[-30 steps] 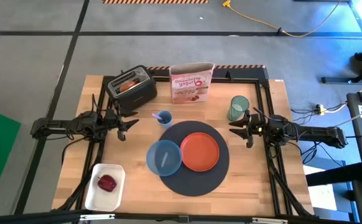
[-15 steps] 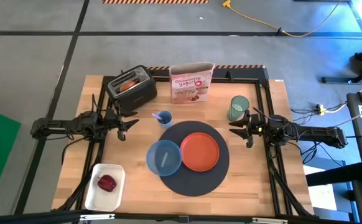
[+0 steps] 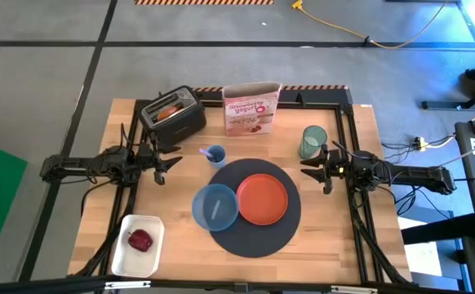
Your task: Arrange a breakfast setting
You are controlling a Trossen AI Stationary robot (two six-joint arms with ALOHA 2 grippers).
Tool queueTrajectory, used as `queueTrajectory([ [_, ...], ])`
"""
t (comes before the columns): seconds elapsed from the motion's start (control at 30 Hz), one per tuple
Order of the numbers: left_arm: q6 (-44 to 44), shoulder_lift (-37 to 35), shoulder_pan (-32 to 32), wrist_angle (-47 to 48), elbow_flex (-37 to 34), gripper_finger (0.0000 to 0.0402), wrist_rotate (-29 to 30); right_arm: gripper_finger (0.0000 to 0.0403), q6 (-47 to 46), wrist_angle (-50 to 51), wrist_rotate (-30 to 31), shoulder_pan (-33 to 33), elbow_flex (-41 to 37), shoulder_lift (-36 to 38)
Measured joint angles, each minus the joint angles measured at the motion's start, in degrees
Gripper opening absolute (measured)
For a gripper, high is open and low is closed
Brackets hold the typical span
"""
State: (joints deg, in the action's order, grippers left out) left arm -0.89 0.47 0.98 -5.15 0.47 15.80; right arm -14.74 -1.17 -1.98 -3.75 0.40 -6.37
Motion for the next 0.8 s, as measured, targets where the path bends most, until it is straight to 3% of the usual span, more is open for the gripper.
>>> queueTrajectory([
  [0.8,1.0,0.0,0.0,-1.7,0.0,0.0163,0.1,0.0145,0.0,-0.3,-0.1,0.0,0.0,0.0],
])
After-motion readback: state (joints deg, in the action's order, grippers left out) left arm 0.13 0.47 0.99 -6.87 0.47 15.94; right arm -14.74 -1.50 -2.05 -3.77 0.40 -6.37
